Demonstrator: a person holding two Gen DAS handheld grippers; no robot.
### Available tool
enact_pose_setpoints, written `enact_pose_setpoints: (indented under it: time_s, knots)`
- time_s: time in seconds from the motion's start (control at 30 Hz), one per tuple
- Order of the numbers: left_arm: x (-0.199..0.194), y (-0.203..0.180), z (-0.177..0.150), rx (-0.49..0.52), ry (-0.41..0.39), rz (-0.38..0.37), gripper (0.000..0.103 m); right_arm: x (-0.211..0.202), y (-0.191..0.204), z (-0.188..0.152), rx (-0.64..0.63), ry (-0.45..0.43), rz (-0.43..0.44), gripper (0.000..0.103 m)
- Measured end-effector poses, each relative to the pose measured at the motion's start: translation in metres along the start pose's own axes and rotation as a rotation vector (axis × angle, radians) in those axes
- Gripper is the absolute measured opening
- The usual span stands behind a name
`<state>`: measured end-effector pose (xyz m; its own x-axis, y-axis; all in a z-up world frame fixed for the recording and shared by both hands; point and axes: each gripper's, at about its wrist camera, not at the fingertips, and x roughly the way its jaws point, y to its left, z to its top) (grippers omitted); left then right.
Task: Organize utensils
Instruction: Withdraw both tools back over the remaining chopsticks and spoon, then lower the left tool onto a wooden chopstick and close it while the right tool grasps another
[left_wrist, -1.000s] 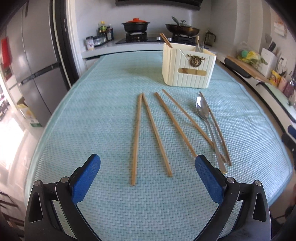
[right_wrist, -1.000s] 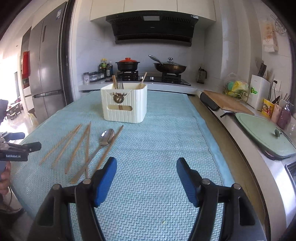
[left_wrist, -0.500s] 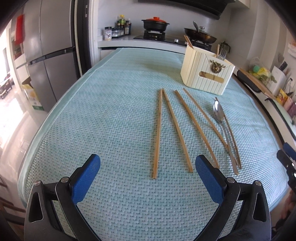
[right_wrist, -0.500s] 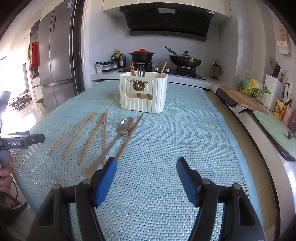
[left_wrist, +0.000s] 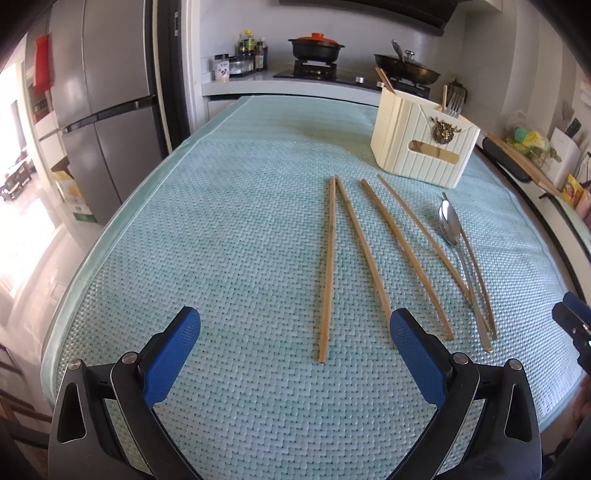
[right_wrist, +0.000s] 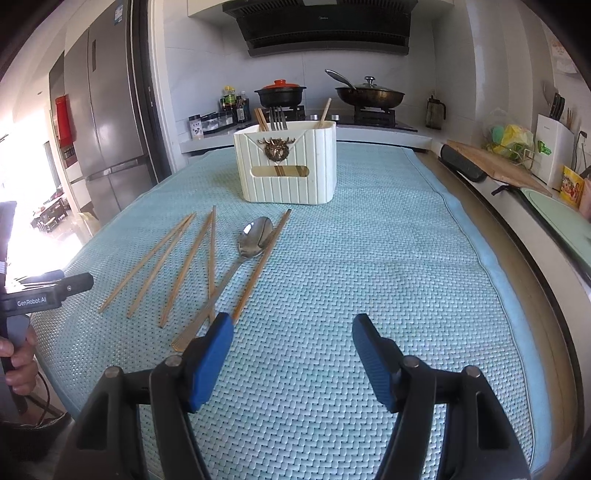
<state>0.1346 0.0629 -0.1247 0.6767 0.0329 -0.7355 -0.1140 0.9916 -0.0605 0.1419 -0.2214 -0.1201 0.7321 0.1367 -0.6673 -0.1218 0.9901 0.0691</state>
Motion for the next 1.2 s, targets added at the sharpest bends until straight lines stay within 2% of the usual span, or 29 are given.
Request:
enact_pose_setpoints:
  time_s: [0.33,0.6,0.73,0.8,0.87,1.03,1.07,1.13,1.2]
  knots:
    - [0.009,0.006,0.002,0.021,0.026,0.022,0.102,0.008,-0.015,0.001,0.067,0.059,0.014,0.068]
    - [0.035,0.015,0.016,0.033,0.094,-0.003,0.102,0.027,-0.010,0.019,0.011,0.098,-0.016,0.068]
    - [0.045,0.013,0.030,0.037,0.105,-0.013,0.102,0.047,-0.001,0.035,-0.008,0.107,0.042,0.068]
    - [0.050,0.012,0.038,0.046,0.098,0.002,0.102,0.058,0.005,0.044,-0.017,0.108,0.069,0.061]
    - [0.057,0.012,0.046,0.056,0.106,0.015,0.102,0.072,0.011,0.053,-0.044,0.118,0.075,0.047]
    - [0.073,0.009,0.056,0.083,0.126,0.017,0.102,0.117,0.020,0.072,-0.053,0.183,0.116,0.037]
    - [0.076,0.007,0.057,0.091,0.129,0.022,0.102,0.127,0.022,0.074,-0.064,0.203,0.109,0.031]
    - [0.080,0.005,0.059,0.101,0.131,0.032,0.102,0.146,0.026,0.072,-0.086,0.245,0.093,0.025]
    - [0.084,0.005,0.061,0.101,0.139,0.033,0.102,0.151,0.028,0.070,-0.102,0.234,0.076,0.022]
